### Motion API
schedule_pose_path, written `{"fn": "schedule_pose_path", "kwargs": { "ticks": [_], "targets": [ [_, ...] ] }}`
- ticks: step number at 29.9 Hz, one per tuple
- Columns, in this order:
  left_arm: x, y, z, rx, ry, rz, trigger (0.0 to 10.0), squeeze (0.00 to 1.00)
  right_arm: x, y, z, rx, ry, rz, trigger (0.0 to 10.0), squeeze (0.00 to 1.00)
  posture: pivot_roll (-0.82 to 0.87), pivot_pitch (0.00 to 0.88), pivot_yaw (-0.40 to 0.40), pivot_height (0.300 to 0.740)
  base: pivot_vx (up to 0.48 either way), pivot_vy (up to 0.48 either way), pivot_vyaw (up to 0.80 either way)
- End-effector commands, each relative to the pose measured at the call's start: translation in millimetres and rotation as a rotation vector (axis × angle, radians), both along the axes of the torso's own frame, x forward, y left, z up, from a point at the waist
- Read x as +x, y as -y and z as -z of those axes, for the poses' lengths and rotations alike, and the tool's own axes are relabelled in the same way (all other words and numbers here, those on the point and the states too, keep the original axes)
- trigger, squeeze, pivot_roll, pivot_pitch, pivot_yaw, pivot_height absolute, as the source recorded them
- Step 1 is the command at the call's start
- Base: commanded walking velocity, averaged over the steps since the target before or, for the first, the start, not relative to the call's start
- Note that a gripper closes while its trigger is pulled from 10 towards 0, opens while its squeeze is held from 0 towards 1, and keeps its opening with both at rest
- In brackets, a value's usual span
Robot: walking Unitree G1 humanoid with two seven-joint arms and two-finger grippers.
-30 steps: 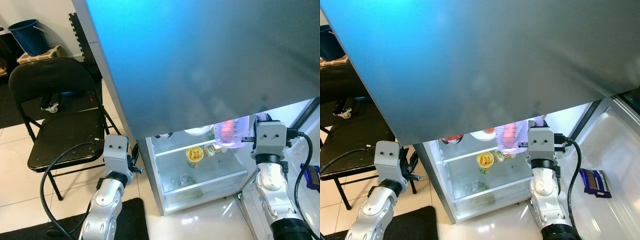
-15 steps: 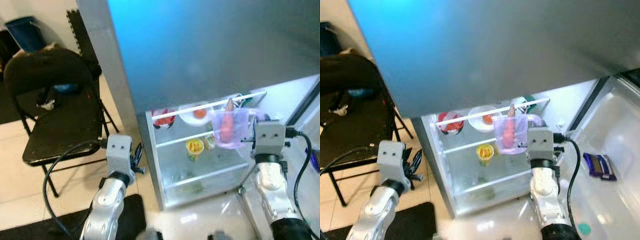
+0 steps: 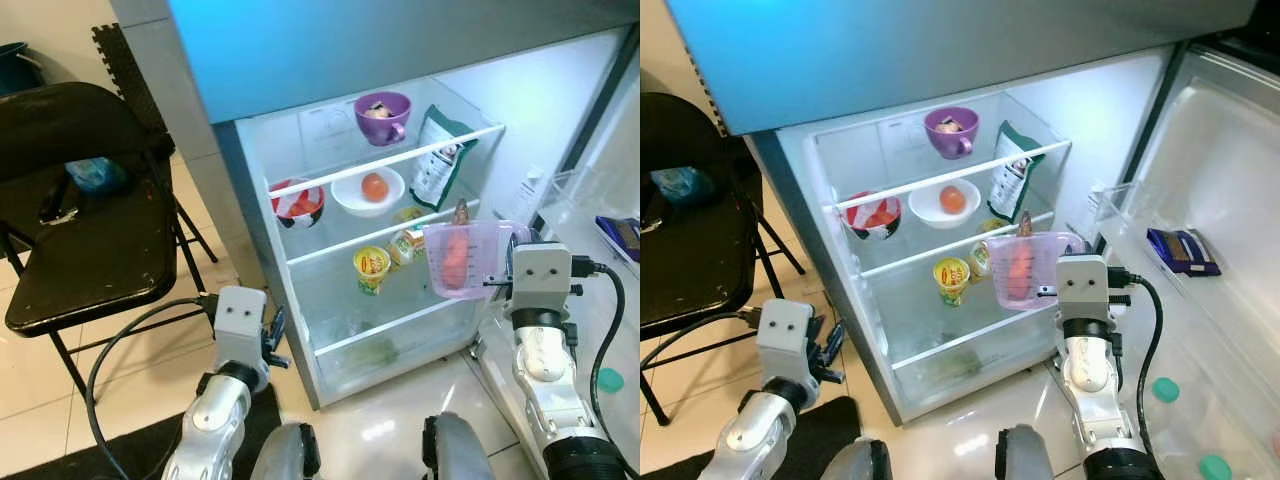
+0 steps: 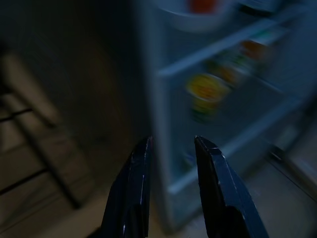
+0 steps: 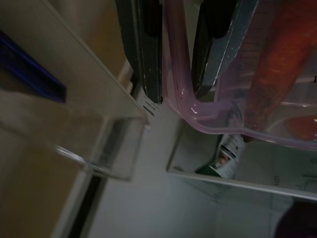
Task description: Restocking fridge
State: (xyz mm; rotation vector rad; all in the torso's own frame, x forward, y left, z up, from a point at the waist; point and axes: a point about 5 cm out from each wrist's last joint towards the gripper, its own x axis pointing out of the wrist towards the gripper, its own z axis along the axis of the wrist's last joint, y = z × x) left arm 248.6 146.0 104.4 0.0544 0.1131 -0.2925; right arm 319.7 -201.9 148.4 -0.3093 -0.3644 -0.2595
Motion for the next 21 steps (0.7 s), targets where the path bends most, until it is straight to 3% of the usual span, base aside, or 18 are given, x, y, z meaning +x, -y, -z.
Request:
{"fn": "schedule_pose_path", "kwargs": {
  "ticks": [1, 9, 10, 12, 21],
  "targets": [
    [-8.6, 2.2, 7, 0.005, -0.048, 0.072, 10.0, 0.0, 4.1, 2.9, -12, 0.005, 0.039, 0.009, 10.0, 0.0, -0.06, 0.155, 0.068, 0.619, 0.0, 0.0, 0.0],
    [-22.2, 24.2, 11, -0.052, -0.11, 0.265, 10.0, 0.0, 16.0, 3.7, -36, 0.005, 0.115, 0.004, 10.0, 0.0, -0.05, 0.167, 0.077, 0.619, 0.0, 0.0, 0.0],
    [-22.2, 24.2, 11, -0.052, -0.11, 0.265, 10.0, 0.0, 16.0, 3.7, -36, 0.005, 0.115, 0.004, 10.0, 0.0, -0.05, 0.167, 0.077, 0.619, 0.0, 0.0, 0.0],
    [-17.0, 33.3, 7, -0.067, -0.092, 0.274, 10.0, 0.0, 23.3, -3.1, -56, 0.007, 0.18, -0.025, 10.0, 0.0, -0.05, 0.172, 0.079, 0.619, 0.0, 0.0, 0.0],
    [-13.1, 34.7, -1, -0.074, -0.076, 0.276, 10.0, 0.0, 26.3, -17.4, -79, 0.003, 0.261, -0.071, 10.0, 0.0, -0.04, 0.181, 0.086, 0.619, 0.0, 0.0, 0.0]
  ]
}}
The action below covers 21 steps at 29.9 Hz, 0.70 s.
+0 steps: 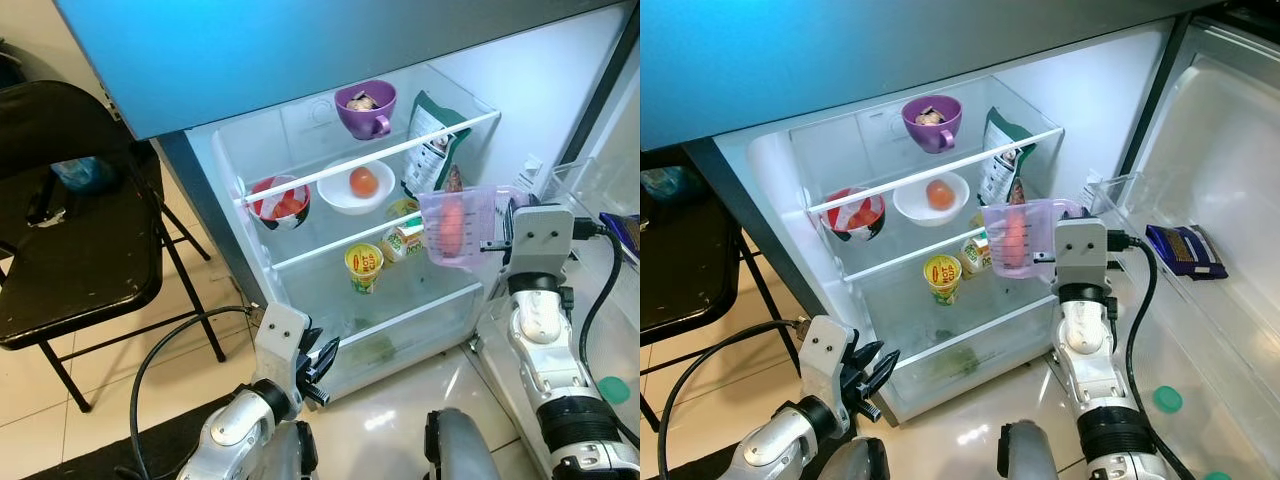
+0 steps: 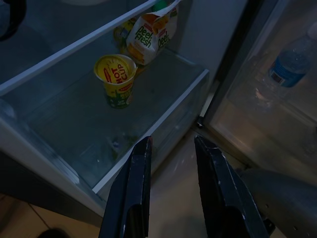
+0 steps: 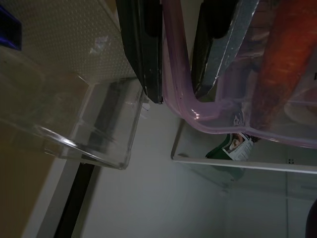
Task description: Restocking fridge
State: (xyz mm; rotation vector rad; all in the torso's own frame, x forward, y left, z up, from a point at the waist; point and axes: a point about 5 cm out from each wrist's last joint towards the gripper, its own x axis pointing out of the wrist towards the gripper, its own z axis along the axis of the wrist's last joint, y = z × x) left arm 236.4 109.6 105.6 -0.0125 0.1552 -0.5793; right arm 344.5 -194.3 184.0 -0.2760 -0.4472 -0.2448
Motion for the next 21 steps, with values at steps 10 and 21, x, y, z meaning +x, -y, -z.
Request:
{"fn": "schedule_pose_path", "kwargs": {
  "ticks": [10, 21],
  "targets": [
    [0.3, 4.3, -11, -0.022, 0.005, 0.016, 10.0, 0.0, 6.5, -41.4, -56, 0.046, 0.155, -0.223, 10.0, 0.0, -0.05, 0.191, 0.09, 0.619, 0.0, 0.0, 0.0],
    [0.2, 2.1, -12, -0.018, 0.004, 0.007, 10.0, 0.0, 0.1, -78.9, -41, 0.046, 0.059, -0.477, 10.0, 0.0, -0.05, 0.194, 0.079, 0.619, 0.0, 0.0, 0.0]
  ]
}}
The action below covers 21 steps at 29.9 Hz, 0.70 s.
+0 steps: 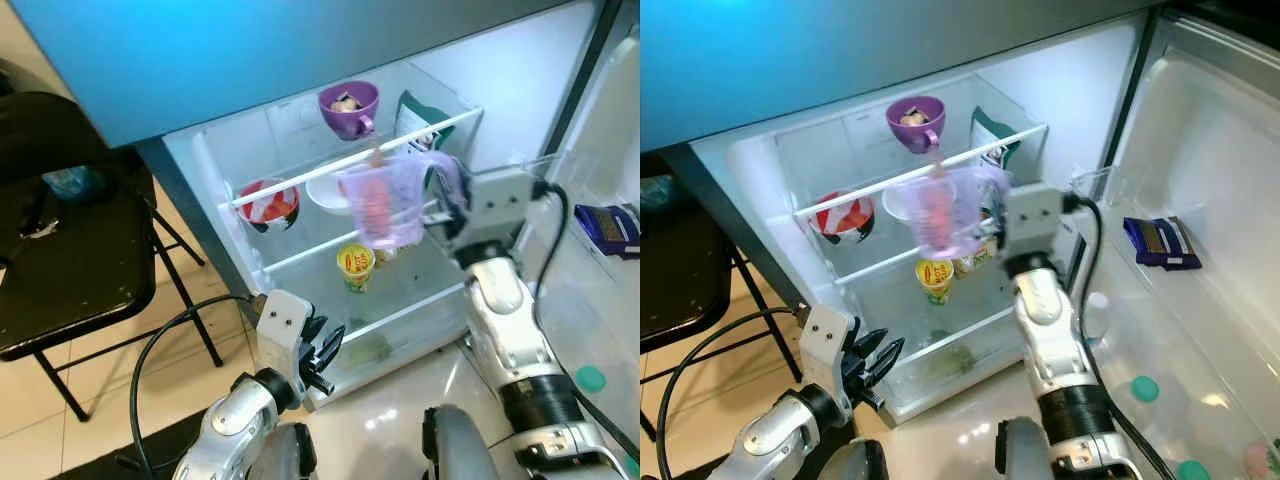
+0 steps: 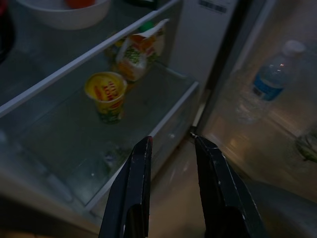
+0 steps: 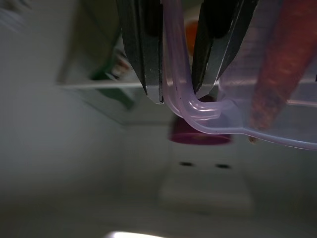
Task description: Restocking fridge
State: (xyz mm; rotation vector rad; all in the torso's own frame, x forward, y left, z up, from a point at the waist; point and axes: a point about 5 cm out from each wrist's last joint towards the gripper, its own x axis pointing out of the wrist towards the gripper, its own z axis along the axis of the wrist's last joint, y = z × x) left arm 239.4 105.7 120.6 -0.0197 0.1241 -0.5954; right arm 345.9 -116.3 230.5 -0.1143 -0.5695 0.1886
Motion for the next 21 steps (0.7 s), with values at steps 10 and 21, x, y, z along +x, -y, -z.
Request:
{"fn": "schedule_pose_path", "kwargs": {
  "ticks": [10, 21],
  "targets": [
    [-2.6, -0.4, 2, -0.004, -0.025, -0.016, 10.0, 0.0, -2.4, 13.0, 6, -0.013, -0.017, 0.045, 10.0, 0.0, -0.05, 0.192, 0.076, 0.619, 0.0, 0.0, 0.0],
    [6.4, 7.8, -5, -0.023, 0.002, -0.022, 10.0, 0.0, 2.2, 44.6, -7, 0.015, 0.089, 0.337, 10.0, 0.0, -0.04, 0.198, 0.086, 0.619, 0.0, 0.0, 0.0]
  ]
}}
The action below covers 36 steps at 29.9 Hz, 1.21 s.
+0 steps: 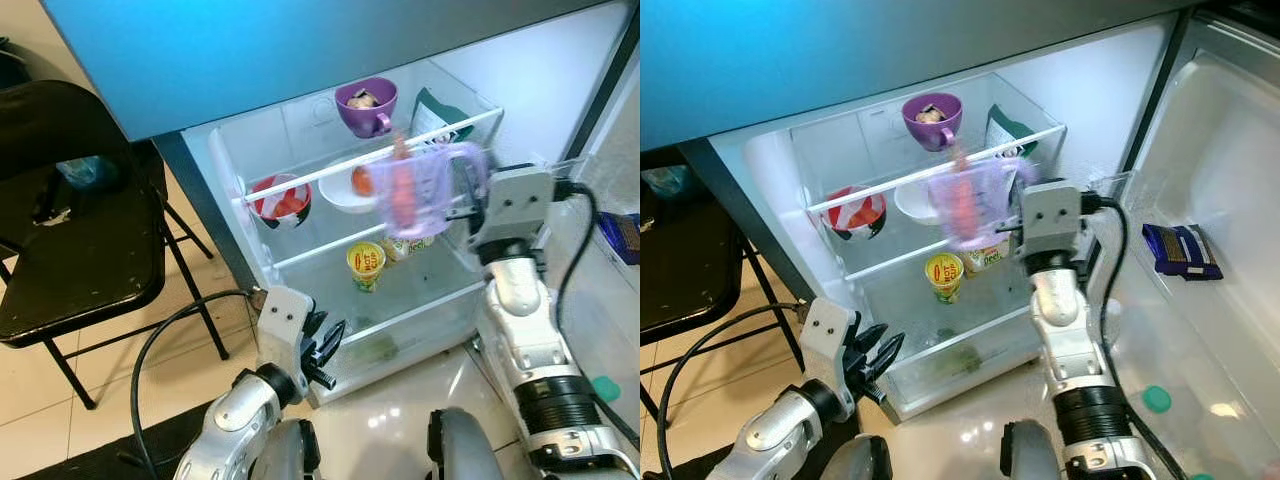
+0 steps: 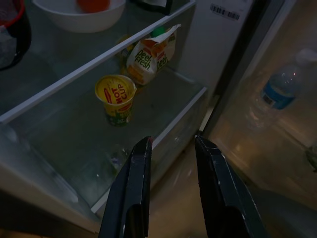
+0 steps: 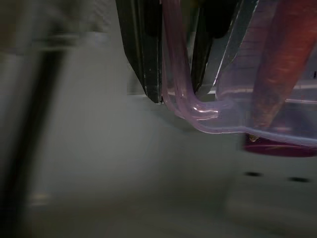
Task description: Restocking fridge
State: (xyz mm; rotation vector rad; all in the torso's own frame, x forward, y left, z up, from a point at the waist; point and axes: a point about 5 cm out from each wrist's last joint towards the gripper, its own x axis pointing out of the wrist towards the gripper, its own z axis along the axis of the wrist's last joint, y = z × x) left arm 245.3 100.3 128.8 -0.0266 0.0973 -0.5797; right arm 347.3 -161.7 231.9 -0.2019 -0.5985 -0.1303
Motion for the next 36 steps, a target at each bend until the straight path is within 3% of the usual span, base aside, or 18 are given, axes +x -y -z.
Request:
{"fn": "schedule_pose_path", "kwargs": {
  "ticks": [1, 5, 9, 12, 17, 18, 24, 29, 32, 35, 36],
  "targets": [
    [0.5, 2.4, 3, -0.01, -0.022, -0.005, 10.0, 0.0, 0.9, -0.9, -6, 0.002, 0.035, 0.015, 10.0, 0.0, -0.04, 0.198, 0.086, 0.619, 0.0, 0.0, 0.0],
    [7.6, 6.9, -5, -0.028, 0.005, -0.012, 10.0, 0.0, 5.1, 3.2, -9, -0.008, 0.046, 0.075, 10.0, 0.0, -0.03, 0.199, 0.088, 0.619, 0.0, 0.0, 0.0],
    [21.2, 19.4, -30, -0.09, 0.068, 0.001, 10.0, 0.0, 10.0, -8.6, -21, -0.018, 0.077, -0.008, 10.0, 0.0, -0.03, 0.194, 0.09, 0.619, 0.0, 0.0, 0.0],
    [22.8, 20.3, -35, -0.092, 0.083, 0.015, 10.0, 0.0, 8.2, -12.4, -23, -0.031, 0.086, -0.033, 10.0, 0.0, -0.03, 0.194, 0.089, 0.619, 0.0, 0.0, 0.0],
    [27.7, 11.3, -49, -0.083, 0.128, 0.043, 10.0, 0.0, -2.5, -22.3, -25, -0.057, 0.103, -0.132, 10.0, 0.0, -0.04, 0.195, 0.092, 0.619, 0.0, 0.0, 0.0],
    [26.4, 3.4, -61, -0.052, 0.177, 0.083, 10.0, 0.0, -10.6, -23.7, -20, -0.113, 0.106, -0.159, 10.0, 0.0, -0.05, 0.195, 0.097, 0.619, 0.0, 0.0, 0.0],
    [23.7, -3.4, -73, -0.007, 0.234, 0.126, 10.0, 0.0, -17.7, -22.0, -11, -0.157, 0.1, -0.171, 10.0, 0.0, -0.05, 0.194, 0.098, 0.619, 0.0, 0.0, 0.0],
    [18.4, -13.8, -112, 0.102, 0.351, 0.336, 10.0, 0.0, -22.7, -23.0, -7, -0.166, 0.093, -0.198, 10.0, 0.0, -0.04, 0.195, 0.106, 0.619, 0.0, 0.0, 0.0],
    [18.4, -13.8, -112, 0.102, 0.351, 0.336, 10.0, 0.0, -22.7, -23.0, -7, -0.166, 0.093, -0.198, 10.0, 0.0, -0.04, 0.195, 0.106, 0.619, 0.0, 0.0, 0.0],
    [18.3, -21.4, -139, 0.105, 0.372, 0.478, 10.0, 0.0, -28.9, -33.8, -9, -0.212, 0.099, -0.26, 10.0, 0.0, -0.04, 0.192, 0.111, 0.619, 0.0, 0.0, 0.0],
    [20.0, -23.4, -145, 0.106, 0.374, 0.512, 10.0, 0.58, -30.7, -35.9, -8, -0.226, 0.097, -0.273, 10.0, 0.0, -0.04, 0.192, 0.111, 0.619, 0.0, 0.0, 0.0]
  ]
}}
